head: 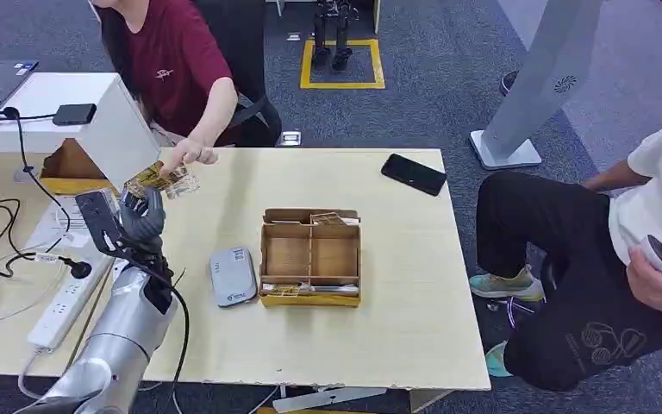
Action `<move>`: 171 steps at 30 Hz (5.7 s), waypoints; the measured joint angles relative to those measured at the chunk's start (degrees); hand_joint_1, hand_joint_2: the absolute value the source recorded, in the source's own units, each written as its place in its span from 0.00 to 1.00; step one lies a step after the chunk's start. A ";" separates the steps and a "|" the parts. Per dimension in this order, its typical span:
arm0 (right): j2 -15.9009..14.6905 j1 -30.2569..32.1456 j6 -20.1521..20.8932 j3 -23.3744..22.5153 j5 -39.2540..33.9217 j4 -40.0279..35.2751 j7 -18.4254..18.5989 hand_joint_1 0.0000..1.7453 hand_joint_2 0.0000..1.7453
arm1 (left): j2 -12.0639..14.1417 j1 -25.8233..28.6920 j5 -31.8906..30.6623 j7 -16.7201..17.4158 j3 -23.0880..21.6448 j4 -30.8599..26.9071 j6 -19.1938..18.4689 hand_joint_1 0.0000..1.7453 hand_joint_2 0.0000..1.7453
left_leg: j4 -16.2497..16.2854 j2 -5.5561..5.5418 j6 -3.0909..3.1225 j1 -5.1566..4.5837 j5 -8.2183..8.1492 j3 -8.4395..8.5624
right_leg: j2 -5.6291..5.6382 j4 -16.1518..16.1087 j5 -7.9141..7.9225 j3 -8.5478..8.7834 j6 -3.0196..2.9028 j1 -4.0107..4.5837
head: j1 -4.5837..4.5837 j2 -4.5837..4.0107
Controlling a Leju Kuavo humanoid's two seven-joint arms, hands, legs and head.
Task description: Pass the card to the sensor for recognition and then transmit it.
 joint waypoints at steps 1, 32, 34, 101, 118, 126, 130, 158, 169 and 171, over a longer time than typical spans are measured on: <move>0.00 0.01 0.00 -0.24 0.00 0.00 0.00 0.00 1.00 | 0.02 0.27 -0.22 0.11 0.00 -0.09 -0.85 1.00 1.00 | 0.00 0.00 0.00 0.00 0.00 0.00 | 0.00 0.00 0.00 0.00 0.00 0.00 | 0.00 0.00; -0.02 0.44 -0.13 -2.34 0.15 0.02 -0.76 0.00 1.00 | 0.26 9.73 0.74 3.28 -1.55 -13.44 -8.52 1.00 1.00 | 0.01 0.11 0.03 0.00 -0.04 -0.07 | 0.10 -0.02 0.00 -0.09 0.02 0.00 | 0.00 0.00; -0.02 0.45 -0.15 -2.38 0.31 0.02 -0.74 0.00 1.00 | 0.26 9.75 0.57 3.34 -1.55 -13.62 -7.55 1.00 1.00 | 0.01 0.11 0.03 0.00 -0.04 -0.07 | 0.10 -0.02 0.01 -0.09 0.02 0.00 | -0.02 0.00; 0.57 0.17 -0.09 -3.26 3.10 0.00 -0.09 0.00 1.00 | 0.22 7.29 -0.85 -1.75 0.17 -8.81 3.28 0.00 1.00 | 0.02 0.10 0.03 0.00 -0.03 -0.07 | 0.11 -0.01 0.02 -0.09 0.02 0.00 | 0.00 0.00; 0.66 0.11 -0.13 -3.54 3.63 0.00 -0.07 0.00 1.00 | 0.26 6.93 -0.63 -0.90 0.31 -7.72 3.55 0.00 1.00 | 0.02 0.10 0.03 0.00 -0.03 -0.07 | 0.11 -0.01 0.02 -0.09 0.02 0.00 | -0.02 0.00; 0.68 0.18 -0.20 -4.26 3.61 0.00 -0.46 0.00 1.00 | 0.17 7.46 -1.53 -0.92 0.28 -8.59 2.34 0.00 1.00 | 0.02 0.11 0.03 0.00 -0.03 -0.07 | 0.12 -0.01 0.02 -0.09 0.02 0.00 | 0.00 0.00; 0.68 0.42 -0.17 -4.68 3.61 0.02 -0.81 0.00 1.00 | 0.17 10.10 -6.82 -2.27 -0.70 -12.77 2.56 0.00 1.00 | 0.02 0.11 0.04 0.00 -0.04 -0.07 | 0.13 -0.02 0.01 -0.10 0.03 0.00 | -0.02 0.00; 0.68 1.15 -0.09 -7.19 4.85 0.02 -1.88 0.00 1.00 | 3.39 31.13 -36.34 -5.01 -14.58 -41.42 16.32 0.00 1.00 | 0.02 0.14 0.05 0.00 -0.12 -0.08 | 0.14 -0.03 -0.02 -0.10 0.05 0.00 | -0.02 0.00; 0.68 1.02 -0.09 -7.45 5.01 0.02 -1.70 0.00 1.00 | 5.18 32.98 -41.51 -4.96 -17.38 -41.42 20.20 0.00 1.00 | 0.02 0.14 0.05 0.00 -0.12 -0.08 | 0.13 -0.03 -0.02 -0.10 0.06 0.00 | 0.00 0.00; 0.68 1.01 -0.09 -7.45 5.01 0.02 -1.70 0.00 1.00 | 5.29 33.03 -41.51 -4.94 -17.46 -41.40 20.20 0.00 1.00 | 0.02 0.14 0.05 0.00 -0.12 -0.08 | 0.13 -0.03 -0.02 -0.10 0.06 0.00 | 0.00 0.00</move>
